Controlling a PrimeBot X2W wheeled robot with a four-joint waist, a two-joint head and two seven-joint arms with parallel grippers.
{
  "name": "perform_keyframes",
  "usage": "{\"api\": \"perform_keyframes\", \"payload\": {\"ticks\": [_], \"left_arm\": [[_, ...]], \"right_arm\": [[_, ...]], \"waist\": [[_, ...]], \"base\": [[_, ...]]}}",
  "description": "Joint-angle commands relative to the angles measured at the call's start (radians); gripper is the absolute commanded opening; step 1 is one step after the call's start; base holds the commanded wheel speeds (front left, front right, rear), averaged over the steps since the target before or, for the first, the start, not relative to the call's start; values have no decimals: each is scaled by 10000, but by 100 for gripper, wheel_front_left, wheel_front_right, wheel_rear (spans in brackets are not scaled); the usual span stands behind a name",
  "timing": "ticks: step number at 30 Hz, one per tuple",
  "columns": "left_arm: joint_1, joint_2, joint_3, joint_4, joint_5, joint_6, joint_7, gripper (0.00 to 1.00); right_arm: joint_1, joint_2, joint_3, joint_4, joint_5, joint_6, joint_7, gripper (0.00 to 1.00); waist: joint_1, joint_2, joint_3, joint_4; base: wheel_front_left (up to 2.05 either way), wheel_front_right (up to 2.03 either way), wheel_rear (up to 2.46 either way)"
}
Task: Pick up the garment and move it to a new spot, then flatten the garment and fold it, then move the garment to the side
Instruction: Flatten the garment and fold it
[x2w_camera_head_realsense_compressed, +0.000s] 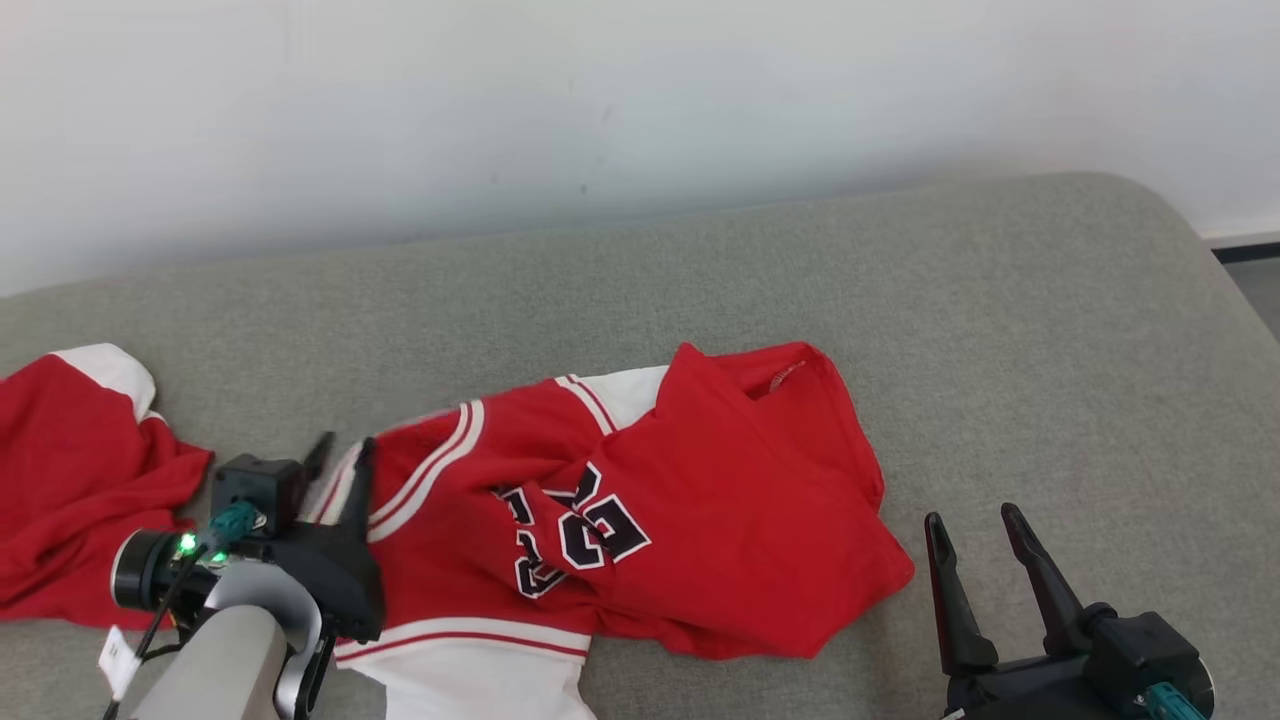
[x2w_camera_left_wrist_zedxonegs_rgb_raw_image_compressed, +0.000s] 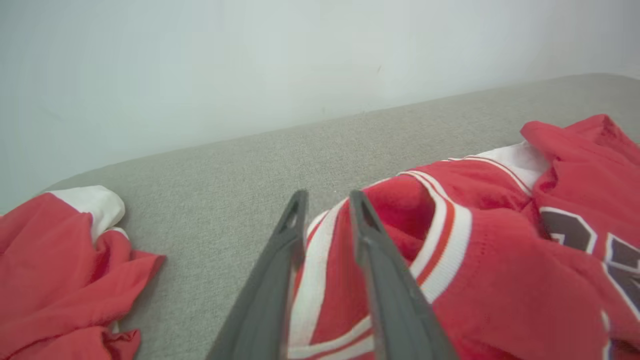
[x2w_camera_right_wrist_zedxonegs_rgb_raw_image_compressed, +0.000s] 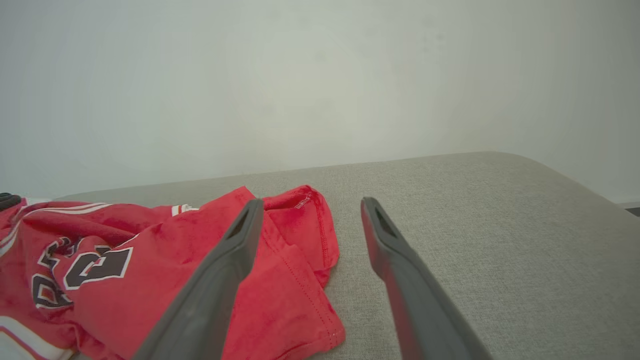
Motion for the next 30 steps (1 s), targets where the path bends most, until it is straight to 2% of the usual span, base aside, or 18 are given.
{"api": "perform_keyframes", "payload": {"ticks": [1, 9, 10, 15, 20, 27, 30], "left_arm": [[387, 72, 302, -441, 176, 139, -18, 100], [2350, -116, 2152, -3866, 1189, 646, -15, 100], [2350, -116, 2152, -3866, 1189, 646, -15, 100], [3671, -456, 3329, -5923, 1901, 822, -15, 100], [4865, -769, 4011, -7127, 2432, 558, -15, 100], [5903, -1063, 4451, -7910, 2973, 6, -15, 100], [6172, -1237, 4647, -8064, 3090, -94, -15, 100]], "right_arm": [[126, -1, 23, 28, -5, 12, -8, 100], [313, -135, -84, 31, -22, 12, -8, 100], [313, -135, -84, 31, -22, 12, -8, 100], [403, -179, -68, -17, -33, 12, -8, 100], [455, -224, 24, -27, -57, 12, -8, 100], [509, -415, 211, 23, -81, 12, -8, 100], [526, -458, 227, 41, -60, 12, -8, 100]], "waist": [[0, -1, -214, 141], [0, -1, -682, 574], [0, -1, -682, 574], [0, -1, -788, 845], [0, -1, -915, 1056], [0, -1, -1132, 1280], [0, -1, -1212, 1334]], "base": [[0, 0, 0], [0, 0, 0], [0, 0, 0], [0, 0, 0], [0, 0, 0], [0, 0, 0], [0, 0, 0]]}}
